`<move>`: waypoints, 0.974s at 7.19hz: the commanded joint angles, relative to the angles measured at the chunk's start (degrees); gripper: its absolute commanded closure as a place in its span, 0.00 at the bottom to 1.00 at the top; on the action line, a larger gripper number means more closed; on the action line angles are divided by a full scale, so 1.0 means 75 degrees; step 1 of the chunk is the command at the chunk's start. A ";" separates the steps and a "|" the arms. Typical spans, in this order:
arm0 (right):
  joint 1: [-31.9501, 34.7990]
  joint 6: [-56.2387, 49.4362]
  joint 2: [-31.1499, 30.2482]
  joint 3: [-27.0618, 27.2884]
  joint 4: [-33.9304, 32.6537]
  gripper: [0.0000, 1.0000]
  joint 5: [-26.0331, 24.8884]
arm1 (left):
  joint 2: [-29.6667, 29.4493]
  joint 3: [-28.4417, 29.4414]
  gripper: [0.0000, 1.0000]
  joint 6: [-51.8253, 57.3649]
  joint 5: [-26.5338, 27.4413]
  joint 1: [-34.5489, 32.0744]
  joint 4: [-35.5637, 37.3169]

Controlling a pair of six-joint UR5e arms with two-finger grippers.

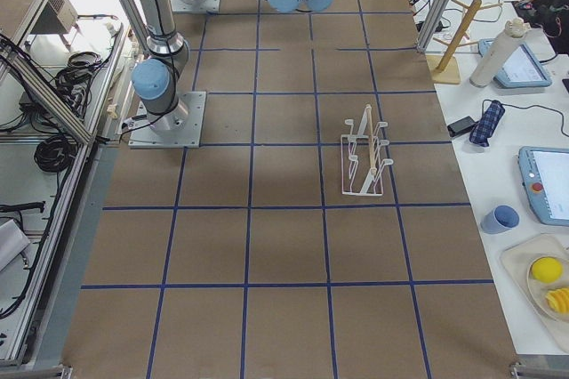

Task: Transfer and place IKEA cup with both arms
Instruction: 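Open the right gripper and withdraw it while the left gripper holds the cup, then carry the cup with the left gripper toward the white tray while the right arm retracts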

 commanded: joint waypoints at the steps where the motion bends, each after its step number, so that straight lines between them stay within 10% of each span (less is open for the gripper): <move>1: -0.0177 0.0254 -0.0090 0.0019 -0.1388 0.00 -0.1854 | 0.0013 0.0335 1.00 -0.1352 0.2791 0.0657 0.1301; 4: -0.0060 0.1913 -0.0137 0.0066 -0.3649 0.00 -0.5076 | -0.0185 0.0372 1.00 -0.0916 0.6252 0.0765 0.1940; 7: 0.0920 0.3577 -0.0138 0.0089 -0.5735 0.00 -0.7693 | -0.0547 0.0360 1.00 0.2562 0.9804 0.1850 0.1697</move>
